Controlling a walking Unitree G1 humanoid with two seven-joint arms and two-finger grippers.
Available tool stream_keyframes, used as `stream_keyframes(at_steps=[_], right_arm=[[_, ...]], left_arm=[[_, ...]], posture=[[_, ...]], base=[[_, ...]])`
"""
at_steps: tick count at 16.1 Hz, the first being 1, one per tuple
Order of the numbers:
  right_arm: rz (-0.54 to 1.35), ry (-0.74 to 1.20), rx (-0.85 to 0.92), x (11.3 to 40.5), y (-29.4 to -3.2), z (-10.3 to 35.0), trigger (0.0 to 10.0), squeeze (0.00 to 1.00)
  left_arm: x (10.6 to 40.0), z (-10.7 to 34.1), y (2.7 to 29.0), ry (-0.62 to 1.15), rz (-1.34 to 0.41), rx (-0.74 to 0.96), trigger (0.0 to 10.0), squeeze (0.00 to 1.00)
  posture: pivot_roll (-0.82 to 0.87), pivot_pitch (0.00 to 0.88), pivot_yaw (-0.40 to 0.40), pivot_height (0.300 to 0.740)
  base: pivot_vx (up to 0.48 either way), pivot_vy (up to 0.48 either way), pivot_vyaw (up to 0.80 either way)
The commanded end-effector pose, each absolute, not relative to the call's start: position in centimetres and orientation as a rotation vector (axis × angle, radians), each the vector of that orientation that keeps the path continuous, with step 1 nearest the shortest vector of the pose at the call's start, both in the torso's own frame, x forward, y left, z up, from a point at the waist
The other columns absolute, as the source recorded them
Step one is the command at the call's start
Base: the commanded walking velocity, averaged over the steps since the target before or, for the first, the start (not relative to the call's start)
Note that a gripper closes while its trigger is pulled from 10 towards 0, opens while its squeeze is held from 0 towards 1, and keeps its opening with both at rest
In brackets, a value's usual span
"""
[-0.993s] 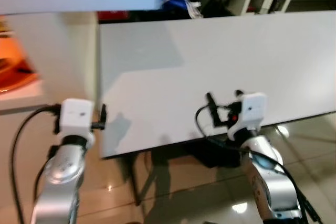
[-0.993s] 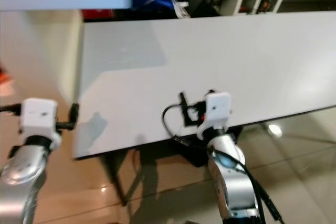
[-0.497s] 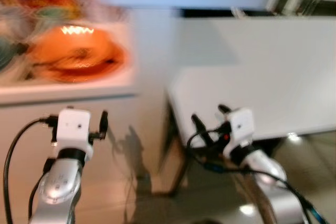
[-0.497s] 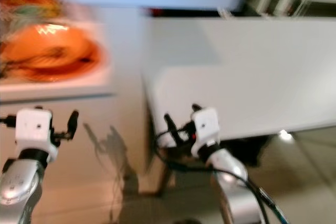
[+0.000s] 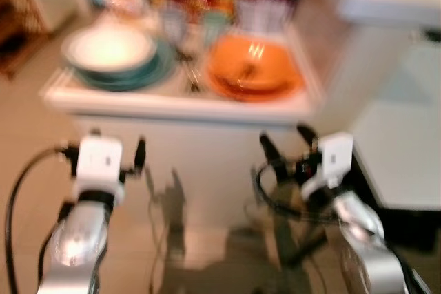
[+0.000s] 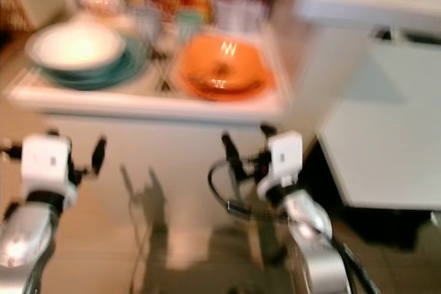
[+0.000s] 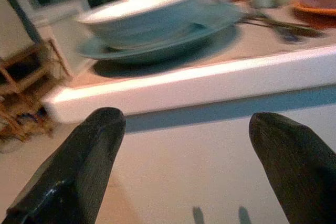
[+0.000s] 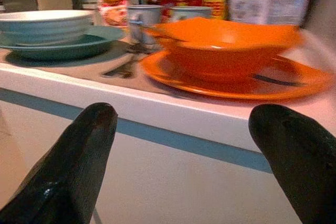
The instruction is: Setting the table
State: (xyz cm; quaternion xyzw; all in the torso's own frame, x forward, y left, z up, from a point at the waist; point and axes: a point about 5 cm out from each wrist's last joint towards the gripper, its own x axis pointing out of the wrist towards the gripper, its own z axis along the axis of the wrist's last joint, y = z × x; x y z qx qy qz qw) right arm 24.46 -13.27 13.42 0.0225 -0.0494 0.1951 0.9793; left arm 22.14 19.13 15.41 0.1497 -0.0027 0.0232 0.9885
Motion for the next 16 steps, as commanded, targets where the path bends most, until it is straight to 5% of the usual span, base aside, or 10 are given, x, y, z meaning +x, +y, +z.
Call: stream_keyframes(at_steps=[1,4,5,6,8,16], right_arm=[[0.358,-0.095,0.046,24.3,-14.2,13.3,10.0,0.0],[0.349,-0.115,0.056,24.2,-14.4,13.5,10.0,0.0],[0.346,-0.122,0.051,24.1,-14.5,13.5,10.0,0.0],[0.338,-0.124,0.049,24.1,-14.6,13.6,10.0,0.0],[0.299,-0.13,0.048,24.3,-14.9,13.9,10.0,0.0],[0.107,-0.227,0.026,28.6,-15.2,18.1,10.0,0.0]], left_arm=[[22.5,15.8,18.5,-0.032,0.024,0.307,10.0,0.0],[23.2,16.5,18.5,-0.047,0.015,0.33,10.0,0.06],[23.4,16.5,18.5,-0.04,0.019,0.316,10.0,0.36],[23.6,16.5,18.5,-0.034,0.031,0.299,10.0,0.31],[24.1,16.7,18.2,-0.038,0.02,0.276,10.0,0.0],[26.8,19.7,17.1,-0.132,-0.014,0.276,10.0,0.0]], posture=[[0.04,0.045,-0.031,0.74],[0.04,0.037,-0.026,0.74],[0.04,0.037,-0.026,0.74],[0.03,0.032,-0.026,0.74],[0.03,0.031,-0.03,0.74],[0.04,0.037,-0.045,0.74]], base=[[0.0,0.48,0.0],[0.0,-0.16,-0.53],[0.0,-0.48,-0.8],[0.0,-0.48,-0.8],[0.0,0.0,0.0],[0.0,0.0,0.0]])
